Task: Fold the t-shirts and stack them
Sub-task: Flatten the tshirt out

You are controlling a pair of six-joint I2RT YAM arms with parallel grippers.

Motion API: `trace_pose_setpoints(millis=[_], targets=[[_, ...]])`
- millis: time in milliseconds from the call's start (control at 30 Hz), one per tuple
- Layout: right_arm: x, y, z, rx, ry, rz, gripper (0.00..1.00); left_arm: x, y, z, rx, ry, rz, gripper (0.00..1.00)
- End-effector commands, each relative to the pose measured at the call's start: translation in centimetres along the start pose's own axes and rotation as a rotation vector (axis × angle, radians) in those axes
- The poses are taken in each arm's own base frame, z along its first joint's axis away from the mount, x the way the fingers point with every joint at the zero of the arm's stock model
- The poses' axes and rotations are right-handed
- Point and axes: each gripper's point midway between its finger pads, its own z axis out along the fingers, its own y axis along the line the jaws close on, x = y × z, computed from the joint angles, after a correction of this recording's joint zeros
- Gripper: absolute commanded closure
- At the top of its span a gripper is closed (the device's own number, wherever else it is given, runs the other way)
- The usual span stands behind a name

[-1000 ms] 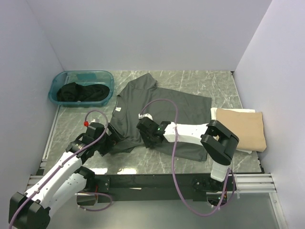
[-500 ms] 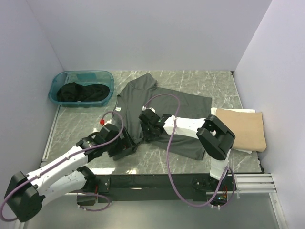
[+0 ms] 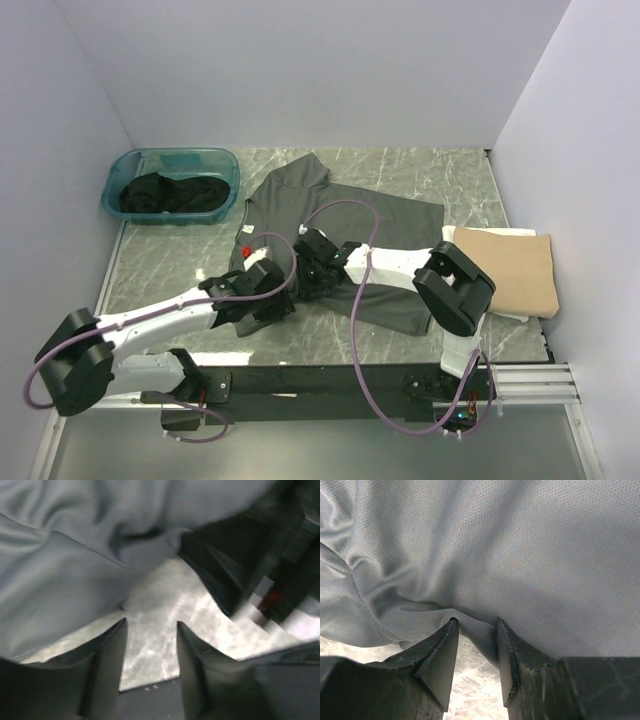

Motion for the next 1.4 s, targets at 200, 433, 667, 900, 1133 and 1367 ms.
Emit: trace_pose_setpoints(millis=[200, 433, 667, 900, 1133, 1367], targets=[[-0.1, 0.4, -1.1, -0.041, -0.019, 0.017, 0.56, -1.9, 0.8, 2.4, -0.151, -0.067, 0.033, 0.57], [0.0, 0.1, -1.2, -0.039, -0.021, 0.021, 0.56, -1.3, 1.3, 3.9, -0.206, -0.026, 0.055, 0.67], [0.1, -0.2, -1.4, -0.03, -0.021, 0.023, 0.56, 0.2, 2.6, 3.9, -0.231, 0.032, 0.069, 0.7], [0.3, -0.4, -1.3, -0.033, -0.015, 0.027, 0.56, 1.1, 2.1, 3.4, -0.181, 0.057, 0.076, 0.99], [0.5, -0.3, -1.6, -0.039, -0.016, 0.029, 0.56, 1.1, 0.4, 1.8, -0.182, 0.071, 0.134, 0.99], [0.9, -0.4, -1.9, -0.047, -0.003, 0.031, 0.56, 3.8, -0.8, -0.4, -0.181, 0.174, 0.24, 0.99]])
